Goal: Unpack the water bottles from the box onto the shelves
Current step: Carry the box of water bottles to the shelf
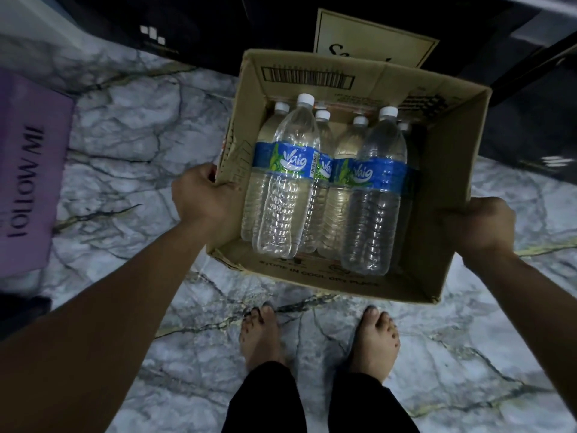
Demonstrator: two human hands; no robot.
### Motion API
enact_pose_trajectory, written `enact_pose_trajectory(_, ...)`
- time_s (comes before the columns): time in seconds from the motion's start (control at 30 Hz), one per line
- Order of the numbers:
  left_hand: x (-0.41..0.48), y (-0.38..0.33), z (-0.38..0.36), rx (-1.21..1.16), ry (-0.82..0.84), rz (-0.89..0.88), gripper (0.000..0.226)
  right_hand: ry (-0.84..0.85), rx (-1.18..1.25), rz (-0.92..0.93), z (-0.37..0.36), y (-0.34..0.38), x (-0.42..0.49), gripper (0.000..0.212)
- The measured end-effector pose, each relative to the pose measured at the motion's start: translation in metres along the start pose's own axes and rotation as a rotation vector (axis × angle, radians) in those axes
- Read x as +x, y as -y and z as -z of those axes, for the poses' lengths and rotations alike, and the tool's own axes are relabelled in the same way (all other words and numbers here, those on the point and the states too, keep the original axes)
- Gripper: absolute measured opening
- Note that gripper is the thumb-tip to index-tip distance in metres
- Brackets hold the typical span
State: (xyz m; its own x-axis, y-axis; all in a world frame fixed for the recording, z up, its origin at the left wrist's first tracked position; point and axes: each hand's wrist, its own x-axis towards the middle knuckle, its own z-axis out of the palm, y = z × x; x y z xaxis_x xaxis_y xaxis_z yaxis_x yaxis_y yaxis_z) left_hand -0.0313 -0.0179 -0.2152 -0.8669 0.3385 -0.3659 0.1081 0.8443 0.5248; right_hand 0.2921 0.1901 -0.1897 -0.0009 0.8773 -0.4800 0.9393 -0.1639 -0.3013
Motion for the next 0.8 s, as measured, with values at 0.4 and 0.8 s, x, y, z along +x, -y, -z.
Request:
enact_pose_trajectory(0.4, -0.001, 0.006, 0.032, -0.032, -0.005, -0.069, 0.011, -0.028, -0.025, 0.000, 0.012, 0.031, -0.020, 0.013)
enact_pose_trajectory(0.8, -0.041, 0.019, 0.126, 0.008, -0.047, -0.057, 0.017, 0.062, -0.056, 0.029, 0.025, 0.076, -0.079, 0.012)
